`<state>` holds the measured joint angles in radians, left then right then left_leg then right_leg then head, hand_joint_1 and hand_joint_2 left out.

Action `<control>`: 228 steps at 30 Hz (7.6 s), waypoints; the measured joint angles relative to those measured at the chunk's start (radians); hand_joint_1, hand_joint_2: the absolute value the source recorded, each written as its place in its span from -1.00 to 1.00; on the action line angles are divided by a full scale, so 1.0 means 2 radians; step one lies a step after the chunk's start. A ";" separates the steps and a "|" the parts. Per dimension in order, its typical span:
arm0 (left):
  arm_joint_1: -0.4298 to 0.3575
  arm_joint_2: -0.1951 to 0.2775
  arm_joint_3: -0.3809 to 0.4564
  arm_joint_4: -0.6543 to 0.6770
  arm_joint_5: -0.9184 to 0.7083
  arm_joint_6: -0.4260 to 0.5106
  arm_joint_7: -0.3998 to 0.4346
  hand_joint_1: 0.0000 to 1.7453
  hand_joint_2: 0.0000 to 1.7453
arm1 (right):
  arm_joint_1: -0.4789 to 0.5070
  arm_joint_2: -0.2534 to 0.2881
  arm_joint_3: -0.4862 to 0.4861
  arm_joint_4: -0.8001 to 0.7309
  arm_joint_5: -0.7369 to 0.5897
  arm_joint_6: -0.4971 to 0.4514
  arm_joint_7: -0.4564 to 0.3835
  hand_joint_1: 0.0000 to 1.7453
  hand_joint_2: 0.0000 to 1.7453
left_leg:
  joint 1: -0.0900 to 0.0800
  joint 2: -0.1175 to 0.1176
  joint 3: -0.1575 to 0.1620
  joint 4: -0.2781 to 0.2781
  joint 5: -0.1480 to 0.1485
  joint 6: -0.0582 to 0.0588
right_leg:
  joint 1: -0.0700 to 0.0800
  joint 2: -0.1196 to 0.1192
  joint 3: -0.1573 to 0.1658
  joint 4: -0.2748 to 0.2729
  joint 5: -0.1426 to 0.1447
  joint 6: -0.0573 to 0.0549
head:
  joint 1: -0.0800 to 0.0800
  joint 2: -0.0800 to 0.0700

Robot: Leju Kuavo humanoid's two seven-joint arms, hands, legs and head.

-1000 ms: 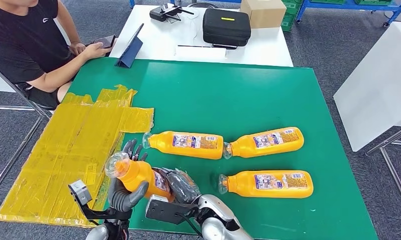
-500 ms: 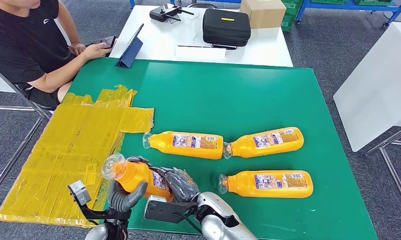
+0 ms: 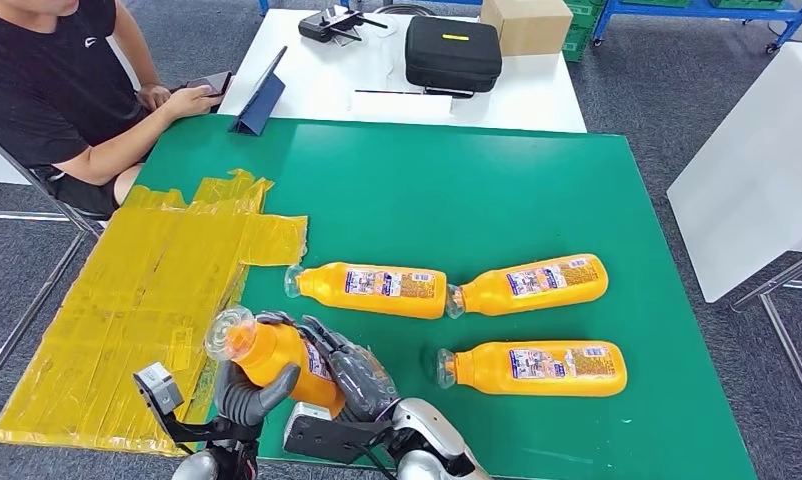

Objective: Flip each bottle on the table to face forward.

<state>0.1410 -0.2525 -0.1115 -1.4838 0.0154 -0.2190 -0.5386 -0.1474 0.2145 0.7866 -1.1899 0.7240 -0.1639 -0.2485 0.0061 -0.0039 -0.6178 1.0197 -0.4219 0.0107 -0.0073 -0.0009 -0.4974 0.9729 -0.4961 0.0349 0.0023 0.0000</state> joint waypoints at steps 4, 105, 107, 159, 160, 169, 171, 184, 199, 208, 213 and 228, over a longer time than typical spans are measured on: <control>0.012 -0.014 0.013 -0.062 -0.102 0.104 0.007 1.00 1.00 | 0.026 0.002 -0.015 -0.053 -0.006 -0.006 -0.010 -1.00 -1.00 | 0.000 0.000 0.000 0.000 0.000 0.000 | 0.000 0.000 0.000 0.000 0.000 0.000 | 0.000 0.000; 0.069 0.101 0.040 -0.060 -0.234 0.114 -0.081 -1.00 1.00 | 0.240 -0.386 -0.326 -0.299 0.076 0.057 0.058 -1.00 1.00 | -0.005 0.003 0.015 -0.007 -0.004 -0.001 | -0.005 0.003 0.005 0.000 -0.004 -0.001 | -0.001 0.000; 0.071 0.101 0.035 -0.071 -0.228 0.111 -0.081 -1.00 1.00 | 0.222 -0.377 -0.311 -0.276 0.084 0.057 0.057 -1.00 1.00 | -0.005 0.002 0.015 -0.007 -0.004 -0.001 | -0.005 0.003 0.005 0.000 -0.004 -0.001 | 0.000 0.000; 0.064 0.044 0.009 -0.081 0.064 -0.090 0.005 -1.00 1.00 | 0.084 -0.301 -0.164 -0.077 0.002 0.028 0.042 1.00 1.00 | -0.002 0.004 0.021 -0.006 -0.004 0.001 | -0.001 0.005 0.016 -0.009 0.000 0.001 | 0.000 0.000; 0.067 0.033 0.012 -0.082 0.091 -0.104 0.018 -1.00 1.00 | 0.090 -0.277 -0.167 -0.086 -0.011 0.031 0.023 1.00 1.00 | -0.002 0.005 0.021 -0.006 -0.004 0.001 | -0.001 0.006 0.015 -0.009 0.000 0.001 | 0.000 0.000; 0.069 -0.029 0.018 -0.075 0.176 -0.133 0.064 -1.00 1.00 | 0.120 -0.103 -0.164 -0.154 -0.089 0.061 -0.040 1.00 1.00 | 0.000 0.001 0.015 -0.007 -0.002 0.001 | 0.000 0.001 0.011 -0.008 -0.001 0.000 | 0.000 0.000; 0.066 -0.034 0.017 -0.069 0.167 -0.124 0.066 -1.00 1.00 | 0.120 -0.083 -0.163 -0.158 -0.099 0.069 -0.046 1.00 1.00 | 0.000 0.001 0.014 -0.007 -0.002 0.001 | 0.000 0.001 0.010 -0.008 -0.001 0.000 | 0.000 0.000; 0.054 -0.038 -0.003 -0.032 0.133 -0.110 0.057 -1.00 1.00 | 0.115 -0.030 -0.156 -0.157 -0.113 0.079 -0.050 1.00 1.00 | -0.001 0.000 0.012 -0.007 -0.002 0.001 | -0.001 0.001 0.008 -0.008 -0.001 0.000 | 0.000 0.000; 0.041 -0.024 -0.042 -0.016 0.087 -0.102 0.029 -1.00 1.00 | 0.106 -0.026 -0.153 -0.141 -0.112 0.090 -0.045 1.00 1.00 | -0.001 0.000 0.012 -0.007 -0.002 0.001 | -0.001 0.001 0.007 -0.008 -0.001 0.000 | 0.000 0.000; 0.023 0.001 -0.092 -0.001 0.069 -0.083 0.001 -1.00 1.00 | 0.095 -0.027 -0.128 -0.104 -0.094 0.092 -0.041 1.00 1.00 | -0.001 0.001 0.012 -0.007 -0.002 0.001 | -0.001 0.001 0.007 -0.008 -0.001 0.000 | 0.000 0.000; 0.020 0.015 -0.102 0.008 0.062 -0.080 -0.007 -1.00 1.00 | 0.084 -0.025 -0.106 -0.079 -0.084 0.097 -0.041 1.00 1.00 | -0.001 0.001 0.011 -0.007 -0.002 0.001 | 0.000 0.001 0.007 -0.008 -0.001 0.000 | 0.000 0.000; 0.022 0.052 -0.111 0.031 0.041 -0.058 -0.030 1.00 1.00 | 0.052 -0.028 -0.028 -0.014 -0.073 0.094 -0.032 1.00 1.00 | -0.001 0.001 0.011 -0.007 -0.002 0.001 | -0.001 0.001 0.006 -0.008 -0.001 0.000 | 0.000 0.000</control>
<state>0.1841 -0.1488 -0.3330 -1.4214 0.0974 -0.3356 -0.5991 -0.0433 0.1579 0.7305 -1.2182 0.5773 0.0234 -0.3123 0.0045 -0.0021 -0.5957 1.0057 -0.4259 0.0136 -0.0087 0.0006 -0.4849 0.9570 -0.4973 0.0348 0.0020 0.0000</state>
